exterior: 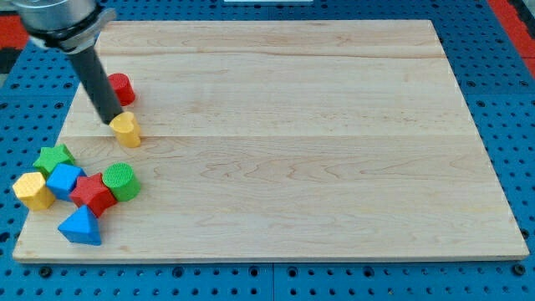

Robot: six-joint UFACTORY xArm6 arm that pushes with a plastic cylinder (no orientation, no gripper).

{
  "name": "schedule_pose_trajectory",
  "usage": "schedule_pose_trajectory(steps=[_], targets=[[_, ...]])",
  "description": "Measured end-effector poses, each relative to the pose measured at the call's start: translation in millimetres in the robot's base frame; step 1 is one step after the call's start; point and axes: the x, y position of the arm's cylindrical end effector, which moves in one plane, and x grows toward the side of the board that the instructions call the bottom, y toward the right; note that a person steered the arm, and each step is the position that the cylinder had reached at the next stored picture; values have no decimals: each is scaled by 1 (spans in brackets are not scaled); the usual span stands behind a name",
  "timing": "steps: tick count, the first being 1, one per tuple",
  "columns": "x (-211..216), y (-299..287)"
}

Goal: Move your arm towards the center

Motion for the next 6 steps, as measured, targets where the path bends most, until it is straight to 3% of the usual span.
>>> schedule_pose_trajectory(steps=[1, 2, 3, 4, 5, 6], targets=[[21, 42], [61, 45], [71, 61], [48, 118], [-6, 152], [-53, 127]])
